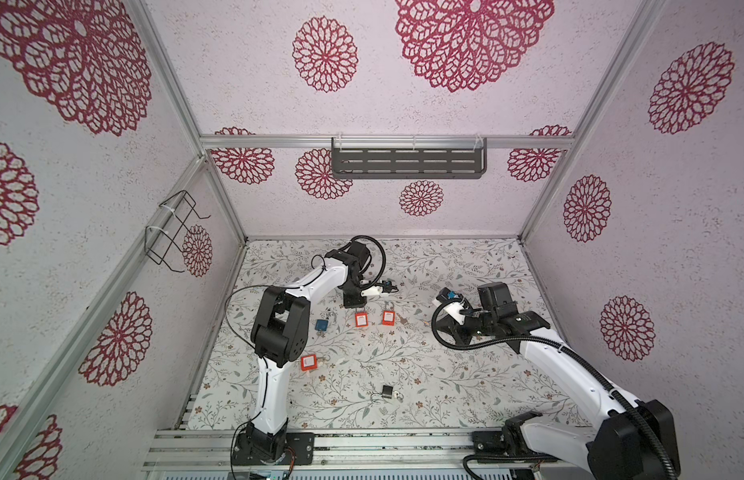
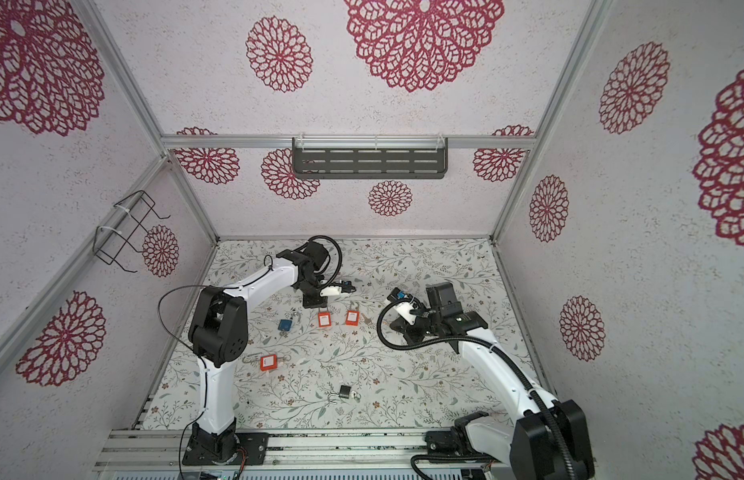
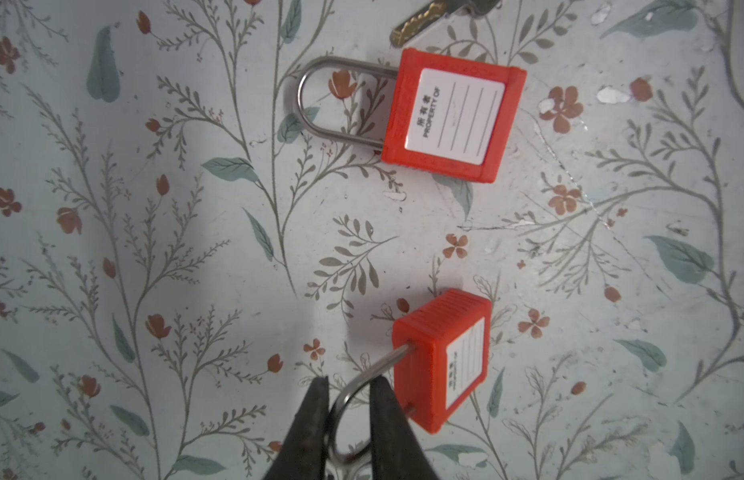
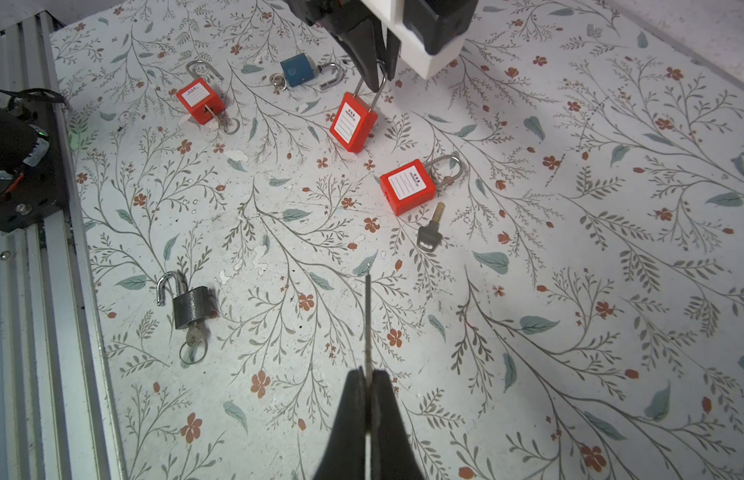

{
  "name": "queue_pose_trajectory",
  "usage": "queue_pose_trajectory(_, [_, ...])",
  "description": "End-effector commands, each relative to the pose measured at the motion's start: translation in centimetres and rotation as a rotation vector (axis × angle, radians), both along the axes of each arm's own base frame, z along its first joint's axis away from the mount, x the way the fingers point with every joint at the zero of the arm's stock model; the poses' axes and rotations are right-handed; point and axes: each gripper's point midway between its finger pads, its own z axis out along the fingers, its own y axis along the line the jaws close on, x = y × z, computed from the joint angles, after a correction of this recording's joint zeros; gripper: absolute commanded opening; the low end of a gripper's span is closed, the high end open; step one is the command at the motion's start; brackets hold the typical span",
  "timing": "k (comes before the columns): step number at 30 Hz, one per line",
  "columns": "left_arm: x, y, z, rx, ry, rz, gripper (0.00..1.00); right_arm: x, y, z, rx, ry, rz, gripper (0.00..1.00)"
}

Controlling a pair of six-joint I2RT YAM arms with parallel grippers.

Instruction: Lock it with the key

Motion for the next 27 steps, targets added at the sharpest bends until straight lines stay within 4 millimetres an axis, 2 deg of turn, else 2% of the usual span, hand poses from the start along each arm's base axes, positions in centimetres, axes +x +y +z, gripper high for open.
queue_pose_trajectory(1, [1.7, -0.6, 0.1, -0.015, -0.053, 0.026, 0.22, 0.3, 0.7, 1.1, 0.039, -0.014, 0.016, 0.00])
queue_pose_trajectory(10, [2.6, -1.0, -0.5, -0.025, -0.076, 0.024, 0.28, 0.2, 0.9, 0.7, 0.047, 0.001, 0.018, 0.00])
queue_pose_trajectory(14, [3.2, -1.2, -0.2, -0.036, -0.098, 0.048, 0.28, 0.4, 1.0, 0.9, 0.058, 0.005, 0.007, 0.00])
queue_pose_trajectory(18, [4.7, -1.4, 2.1, -0.069, -0.181, 0.107, 0.29, 0.5, 1.3, 1.1, 0.066, 0.003, -0.014, 0.00])
queue_pose_trajectory(22, [6.2, -1.0, 4.8, -0.089, -0.285, 0.171, 0.34, 0.7, 2.1, 1.2, 0.075, 0.003, -0.056, 0.00])
queue_pose_trajectory(27, [6.9, -0.3, 8.9, -0.194, -0.372, 0.311, 0.37, 1.3, 3.8, 1.6, 0.069, 0.007, -0.133, 0.00])
